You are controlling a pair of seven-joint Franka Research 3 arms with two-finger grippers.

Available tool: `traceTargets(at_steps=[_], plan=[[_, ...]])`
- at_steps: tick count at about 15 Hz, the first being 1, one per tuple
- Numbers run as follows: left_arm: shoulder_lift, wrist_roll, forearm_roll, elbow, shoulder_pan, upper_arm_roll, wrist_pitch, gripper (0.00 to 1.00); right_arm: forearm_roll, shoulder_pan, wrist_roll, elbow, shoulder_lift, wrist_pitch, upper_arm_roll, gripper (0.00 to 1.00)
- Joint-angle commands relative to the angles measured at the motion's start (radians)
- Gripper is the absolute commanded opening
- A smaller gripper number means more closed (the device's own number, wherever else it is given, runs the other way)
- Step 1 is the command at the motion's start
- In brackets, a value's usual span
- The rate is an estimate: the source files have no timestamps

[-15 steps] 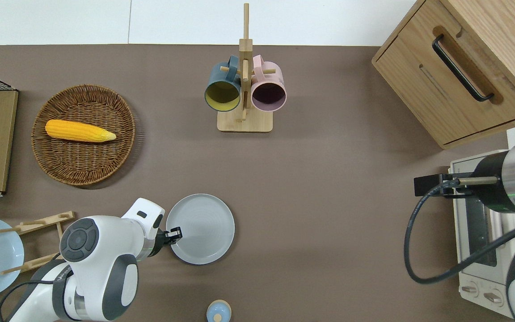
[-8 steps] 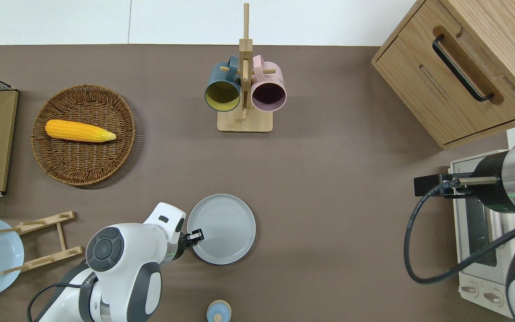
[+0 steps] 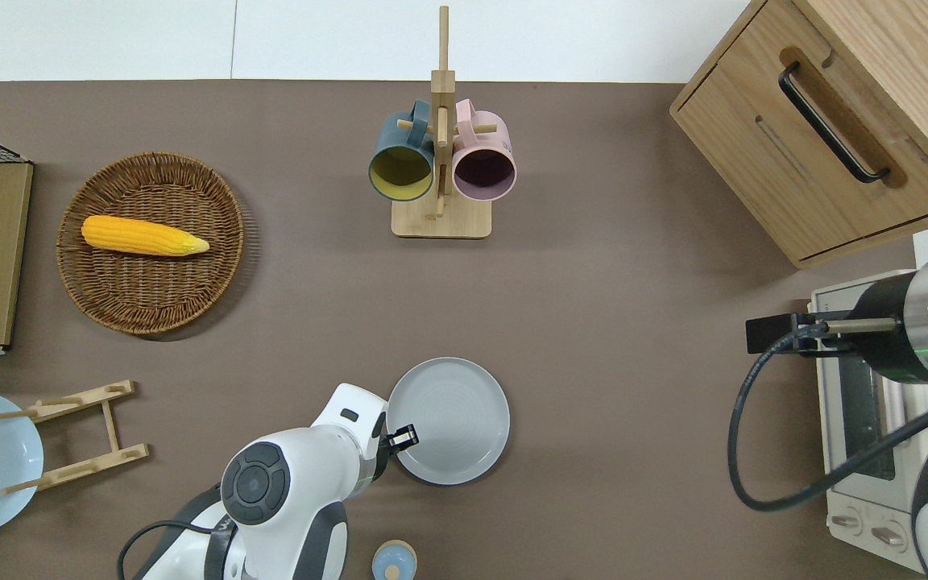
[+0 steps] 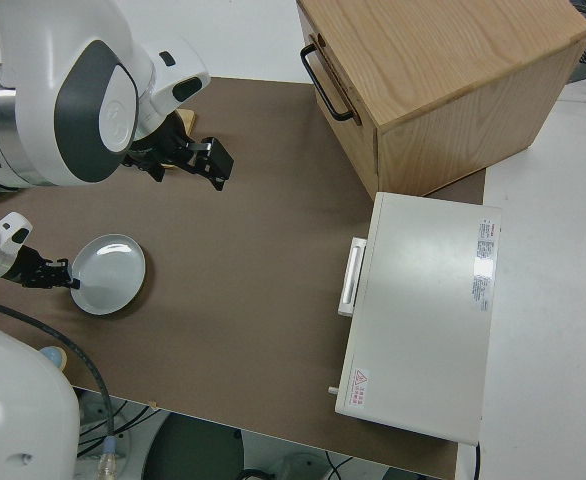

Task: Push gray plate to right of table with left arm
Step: 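Push the gray plate with the left gripper away from the basket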

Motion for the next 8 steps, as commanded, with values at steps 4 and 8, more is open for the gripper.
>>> traceTargets(at_steps=[4,8], plan=[[0.223,-0.016,-0.149,0.03,-0.134,-0.017,0.188,0.0,0.022,-0.03,0.011,-0.027,-0.027,-0.001,0.017,0.996],[0.266,-0.014,-0.195,0.06,-0.188,-0.019,0.232,0.0,0.022,-0.03,0.011,-0.027,-0.027,-0.001,0.017,0.996]])
